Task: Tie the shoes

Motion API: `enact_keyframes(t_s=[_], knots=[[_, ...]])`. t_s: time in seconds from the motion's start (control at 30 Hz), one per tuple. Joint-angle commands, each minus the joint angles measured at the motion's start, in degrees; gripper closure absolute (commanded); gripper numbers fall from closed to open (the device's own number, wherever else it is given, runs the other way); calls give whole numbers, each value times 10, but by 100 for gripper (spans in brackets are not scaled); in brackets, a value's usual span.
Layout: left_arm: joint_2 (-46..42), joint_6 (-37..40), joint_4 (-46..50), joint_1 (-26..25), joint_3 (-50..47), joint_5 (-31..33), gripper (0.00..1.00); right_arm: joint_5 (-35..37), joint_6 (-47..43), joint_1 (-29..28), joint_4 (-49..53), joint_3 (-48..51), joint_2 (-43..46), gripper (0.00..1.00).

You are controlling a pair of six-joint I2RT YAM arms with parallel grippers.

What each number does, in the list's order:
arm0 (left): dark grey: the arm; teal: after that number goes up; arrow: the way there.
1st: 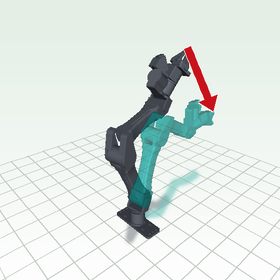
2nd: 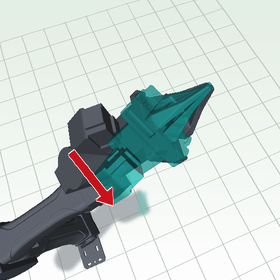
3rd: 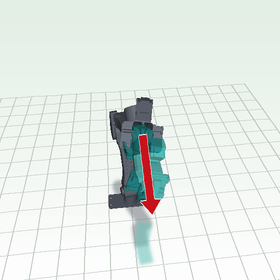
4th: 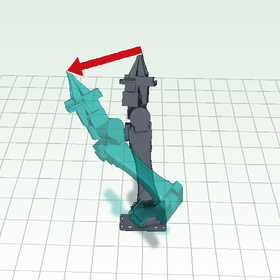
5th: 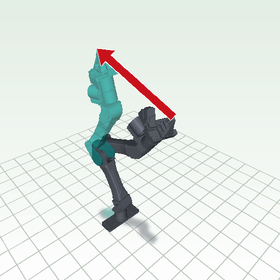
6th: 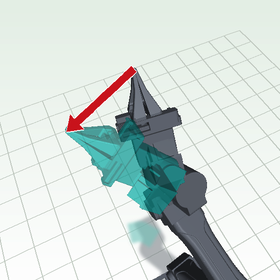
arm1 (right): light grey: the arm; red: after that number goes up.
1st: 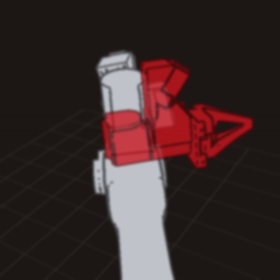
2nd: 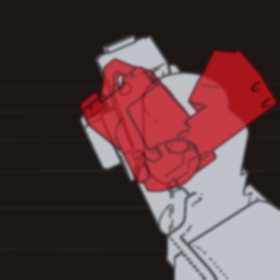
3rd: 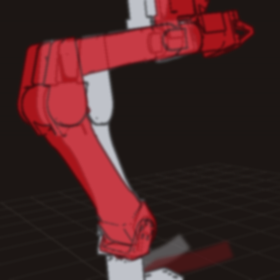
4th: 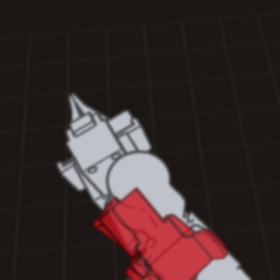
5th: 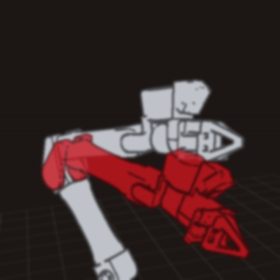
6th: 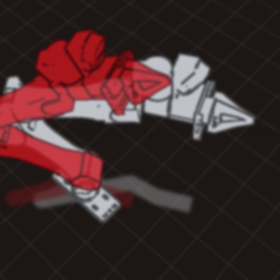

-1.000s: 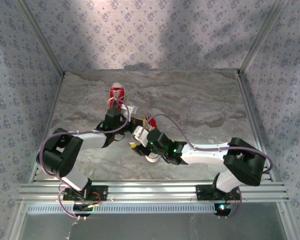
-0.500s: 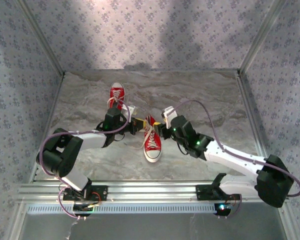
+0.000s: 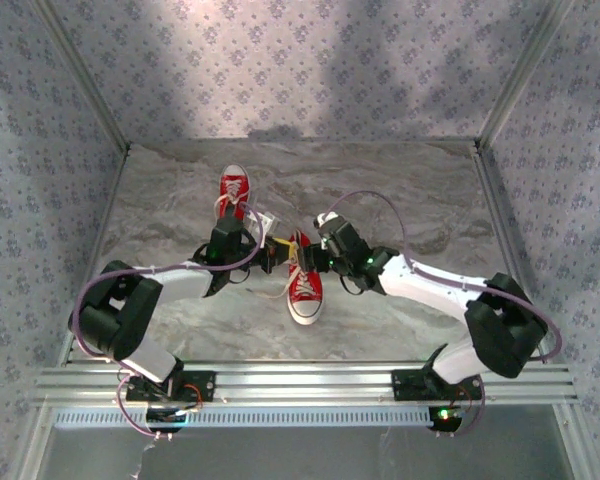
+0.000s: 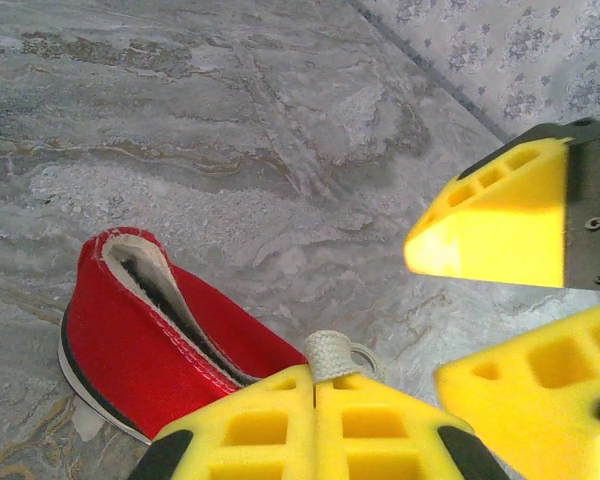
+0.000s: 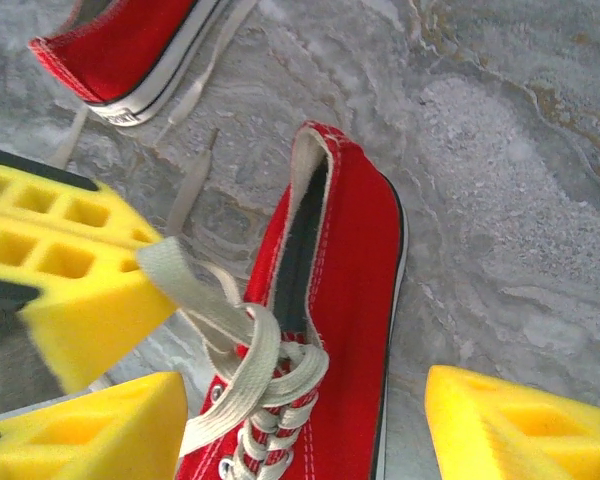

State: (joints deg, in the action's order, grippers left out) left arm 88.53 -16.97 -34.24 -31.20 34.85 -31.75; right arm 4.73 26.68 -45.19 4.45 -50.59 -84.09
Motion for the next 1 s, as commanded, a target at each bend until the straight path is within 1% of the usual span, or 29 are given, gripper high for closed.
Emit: enact_keyframes(t_s=[0.0,0.27,0.37,0.47,0.63,0.7,0.8,0.97], knots=[[-16,16,-1,-4,11,-16,100,-8,22,8,19,-32,-23,36],[-18,18,-2,-5,9,-17,100,-39,23,16,7,-41,-60,37],[-20,19,-1,-4,8,-16,100,-12,37,21,27,-42,-66,42],[-22,21,3,-4,7,-11,100,10,50,27,26,-28,-53,46],[-17,19,2,-4,7,-9,100,13,62,35,6,2,-18,49],[-15,19,0,-4,6,-10,100,15,68,37,7,7,-12,53],[-13,18,-2,-4,7,-11,100,16,72,40,12,9,-16,57],[-14,17,-2,-4,6,-11,100,5,78,42,18,7,-39,59]])
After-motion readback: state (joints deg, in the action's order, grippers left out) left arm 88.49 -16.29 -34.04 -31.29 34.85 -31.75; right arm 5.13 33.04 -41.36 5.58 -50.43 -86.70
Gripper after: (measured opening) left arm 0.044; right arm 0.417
